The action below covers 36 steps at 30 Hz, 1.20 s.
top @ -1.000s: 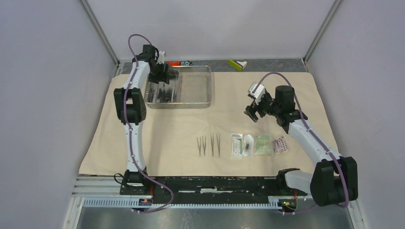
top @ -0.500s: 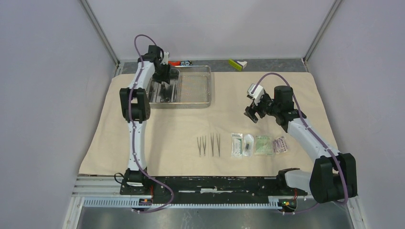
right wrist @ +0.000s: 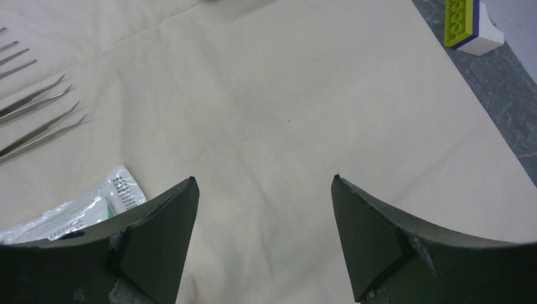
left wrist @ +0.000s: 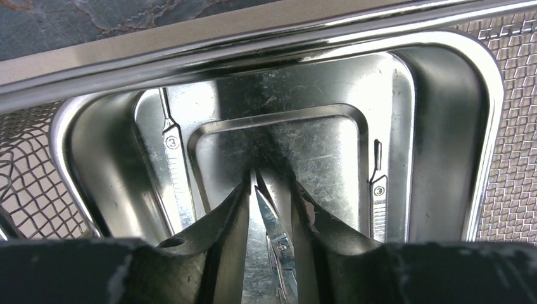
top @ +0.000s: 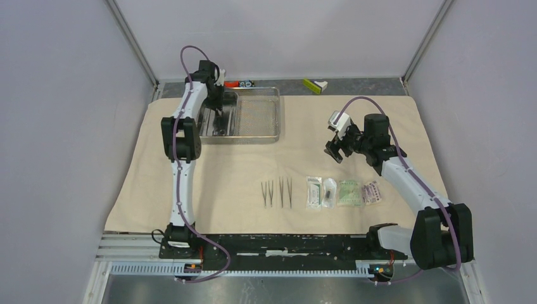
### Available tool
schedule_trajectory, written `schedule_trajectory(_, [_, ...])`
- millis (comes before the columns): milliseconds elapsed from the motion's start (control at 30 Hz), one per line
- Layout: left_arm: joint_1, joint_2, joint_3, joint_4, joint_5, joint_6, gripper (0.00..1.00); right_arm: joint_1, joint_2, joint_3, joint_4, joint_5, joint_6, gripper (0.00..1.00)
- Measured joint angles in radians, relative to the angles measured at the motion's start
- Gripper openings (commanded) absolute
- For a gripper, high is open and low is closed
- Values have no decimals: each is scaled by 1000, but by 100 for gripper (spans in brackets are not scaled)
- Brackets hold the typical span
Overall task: Open and lay out the surgical kit
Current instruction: Pick up the medical item from the container.
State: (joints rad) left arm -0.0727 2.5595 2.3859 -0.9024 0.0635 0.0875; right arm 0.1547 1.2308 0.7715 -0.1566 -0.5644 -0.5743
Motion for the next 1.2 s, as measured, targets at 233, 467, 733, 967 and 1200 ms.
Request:
schedule_trajectory(233, [-2, 15, 26, -1, -14, -8, 11, -1, 0, -1, -2, -3, 0, 84])
schedule_trajectory(467, [-2, 30, 58, -9, -10, -15, 2, -1, 0, -1, -3, -4, 0, 84])
schedule_trajectory(733, [-2, 27, 59, -10, 19, -32, 2, -1, 0, -1, -3, -17, 1, 84])
schedule_trajectory(967, [-2, -84, 0, 5, 44, -34, 2, -1, 0, -1, -3, -35, 9, 82])
schedule_trajectory(1200, [-2, -289, -124, 71, 70, -34, 2, 3, 9, 0, 23, -57, 71, 79])
